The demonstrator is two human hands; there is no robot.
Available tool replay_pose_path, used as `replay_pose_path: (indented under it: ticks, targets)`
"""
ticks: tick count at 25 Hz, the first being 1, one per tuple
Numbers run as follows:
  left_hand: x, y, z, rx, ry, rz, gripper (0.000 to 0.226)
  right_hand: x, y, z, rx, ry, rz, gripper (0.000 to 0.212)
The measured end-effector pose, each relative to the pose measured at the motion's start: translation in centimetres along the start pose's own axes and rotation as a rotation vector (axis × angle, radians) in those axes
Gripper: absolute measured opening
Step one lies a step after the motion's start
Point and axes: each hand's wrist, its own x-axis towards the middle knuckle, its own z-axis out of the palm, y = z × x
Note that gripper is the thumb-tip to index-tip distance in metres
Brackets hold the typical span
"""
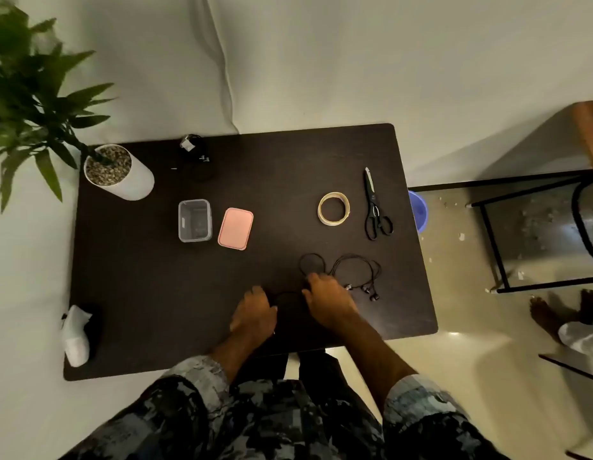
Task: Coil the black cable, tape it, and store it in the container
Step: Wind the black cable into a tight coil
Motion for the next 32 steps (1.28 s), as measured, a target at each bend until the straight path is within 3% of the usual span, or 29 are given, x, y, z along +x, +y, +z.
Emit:
replay_pose_path:
  ticks: [2,5,8,10,12,14,16,20,23,25,28,30,32]
  targets:
    - [-0.5,-0.1,1.1,0.048,0.021,-0.079,0.050,0.1,0.2,0.8,0.005,-0.019,-0.019,0.037]
    - [-0.8,-0.3,1.8,0.102,0.058,-0.035,0.028,-0.2,0.0,1.3,-0.016,-0.061,-0.024,0.038]
    - [0.0,-0.1,1.0,0.064,0.069,0.006,0.021,0.3,-0.1,1.2,-0.021,-0.064,-0.052,0.042]
    - [0.1,0.7,0.2,-0.093,0.033,0.106,0.011,0.5,-0.4,0.8,0.002,-0.053,-0.062,0.048]
    - [0.2,2.3,-0.9,-0.349,0.001,0.195,0.002,1.1,-0.5,0.1,0.032,-0.016,-0.084,0.041]
    - [0.8,4.4,-2.6,-0.705,-0.011,0.087,0.010,1.7,-0.5,-0.9,0.041,0.030,-0.064,0.027]
    - [1.2,5.9,-4.5,-0.992,-0.149,-0.051,0.016,2.2,0.0,-2.2,0.108,0.097,-0.034,0.030]
    - [1.3,6.1,-8.8,-1.003,-0.545,-0.091,0.027,2.9,1.0,-5.4,0.409,0.144,-0.046,0.019]
    - [1.9,6.3,-10.9,-1.290,-0.692,-0.130,0.023,3.0,1.2,-7.0,0.499,0.204,-0.053,0.018]
    - [2.7,7.1,-12.0,-1.605,-0.573,-0.147,0.022,2.7,1.3,-7.3,0.449,0.242,-0.091,0.014]
    - [3.9,8.5,-13.6,-2.026,-0.234,-0.110,0.024,1.9,1.2,-7.6,0.379,0.219,-0.168,0.010]
    - [3.9,9.3,-14.2,-2.001,-0.059,0.019,0.025,1.2,0.3,-8.0,0.244,0.134,-0.304,0.012]
    - [3.3,9.9,-13.5,-1.703,0.050,0.139,0.024,0.4,-1.0,-9.0,0.191,0.089,-0.412,0.012]
